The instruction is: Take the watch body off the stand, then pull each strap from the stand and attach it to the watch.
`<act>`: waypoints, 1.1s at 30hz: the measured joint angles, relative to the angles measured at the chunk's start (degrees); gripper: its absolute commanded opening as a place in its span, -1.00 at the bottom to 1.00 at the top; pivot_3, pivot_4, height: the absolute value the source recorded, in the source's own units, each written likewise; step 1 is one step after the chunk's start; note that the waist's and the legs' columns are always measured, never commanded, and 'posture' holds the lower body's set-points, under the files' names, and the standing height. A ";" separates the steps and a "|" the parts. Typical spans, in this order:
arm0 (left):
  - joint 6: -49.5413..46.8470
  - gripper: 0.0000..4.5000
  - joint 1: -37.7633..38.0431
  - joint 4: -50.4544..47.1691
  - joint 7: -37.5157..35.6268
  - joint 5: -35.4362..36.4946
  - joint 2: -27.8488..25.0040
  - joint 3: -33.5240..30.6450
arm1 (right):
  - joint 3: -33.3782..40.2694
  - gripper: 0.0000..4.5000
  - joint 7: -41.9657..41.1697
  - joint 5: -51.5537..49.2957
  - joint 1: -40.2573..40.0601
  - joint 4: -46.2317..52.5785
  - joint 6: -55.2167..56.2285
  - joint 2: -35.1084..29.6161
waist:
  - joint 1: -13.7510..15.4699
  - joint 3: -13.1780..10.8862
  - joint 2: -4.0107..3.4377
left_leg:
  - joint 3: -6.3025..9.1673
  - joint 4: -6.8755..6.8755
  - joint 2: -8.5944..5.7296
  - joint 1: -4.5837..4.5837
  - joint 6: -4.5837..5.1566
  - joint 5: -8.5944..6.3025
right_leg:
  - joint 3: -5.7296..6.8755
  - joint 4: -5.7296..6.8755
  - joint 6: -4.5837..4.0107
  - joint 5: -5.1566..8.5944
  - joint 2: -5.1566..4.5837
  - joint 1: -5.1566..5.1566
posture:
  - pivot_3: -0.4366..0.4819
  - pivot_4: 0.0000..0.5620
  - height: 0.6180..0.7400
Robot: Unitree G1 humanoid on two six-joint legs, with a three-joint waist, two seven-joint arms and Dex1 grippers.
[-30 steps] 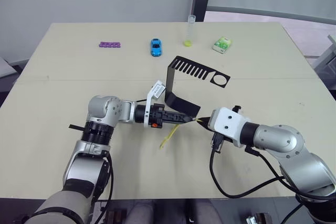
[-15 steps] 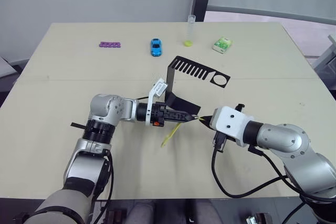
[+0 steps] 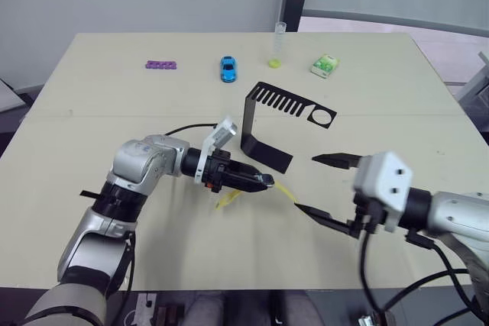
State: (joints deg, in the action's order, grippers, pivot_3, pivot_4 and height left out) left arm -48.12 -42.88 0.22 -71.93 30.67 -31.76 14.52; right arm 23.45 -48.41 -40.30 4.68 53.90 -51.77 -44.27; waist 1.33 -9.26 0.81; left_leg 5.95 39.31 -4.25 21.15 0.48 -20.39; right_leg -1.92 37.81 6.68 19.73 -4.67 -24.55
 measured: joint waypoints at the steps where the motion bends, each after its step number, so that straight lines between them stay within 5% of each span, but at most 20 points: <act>1: 2.25 -0.30 0.85 -1.10 -0.98 -0.48 -0.85 -0.01 | 1.90 0.99 0.03 -2.42 -0.85 -0.02 -0.62 -0.13 | 0.00 0.00 0.00 | 0.00 -0.01 0.00 -0.02 0.00 0.00 | 0.00 0.00 0.00 0.00 0.00 0.01 | -0.05 -0.47 1.00; 7: 26.33 -0.30 8.16 -6.58 -5.81 -6.75 -3.67 -0.48 | 6.86 0.99 1.38 -12.06 -6.05 -0.06 -1.53 -2.59 | 0.01 0.00 0.00 | -0.02 -0.04 0.02 -0.05 0.00 0.00 | -0.01 -0.05 0.00 0.00 0.00 0.04 | -0.05 -0.47 1.00; 15: 57.06 -0.30 10.88 -1.17 -3.98 -16.46 -1.34 -2.12 | 5.20 0.99 1.70 -11.70 -10.32 0.02 3.96 -5.24 | 0.25 0.01 0.01 | -0.04 0.00 -0.01 -0.04 0.02 -0.01 | 0.03 -0.07 0.01 0.00 -0.01 0.08 | -0.05 -0.47 1.00; 19: 63.74 -0.30 11.68 1.07 -2.53 -17.73 -0.25 -2.39 | 3.84 0.99 1.71 -11.13 -10.90 0.00 6.30 -6.48 | 0.12 0.01 0.01 | -0.04 -0.01 0.02 -0.04 0.02 -0.01 | 0.03 -0.05 0.01 0.00 0.03 0.05 | -0.05 -0.47 1.00; 26: 62.94 -0.30 11.93 1.15 -1.96 -17.19 -0.47 -2.39 | 3.19 0.99 1.73 -10.27 -12.02 -0.09 8.46 -7.36 | 0.12 0.01 0.01 | -0.04 -0.02 0.02 -0.04 0.02 -0.01 | 0.03 -0.05 0.01 0.00 0.03 0.06 | -0.05 -0.47 1.00; 33: 32.83 -0.30 14.07 -6.69 2.37 -11.82 -3.12 -1.66 | 3.17 0.99 1.76 -9.35 -14.22 -0.16 9.30 -7.40 | 0.07 0.01 0.01 | -0.02 -0.02 0.03 -0.06 0.03 -0.01 | -0.01 0.00 0.01 0.00 0.05 0.06 | -0.05 -0.47 1.00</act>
State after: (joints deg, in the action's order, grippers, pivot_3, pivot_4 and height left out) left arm -15.29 -28.81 -6.47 -69.56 18.84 -34.88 12.86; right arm 26.61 -46.65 -49.64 -9.54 53.75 -42.47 -51.67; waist 1.40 -9.25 0.83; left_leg 5.93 39.28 -4.22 21.09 0.51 -20.40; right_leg -1.93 37.81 6.69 19.73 -4.62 -24.49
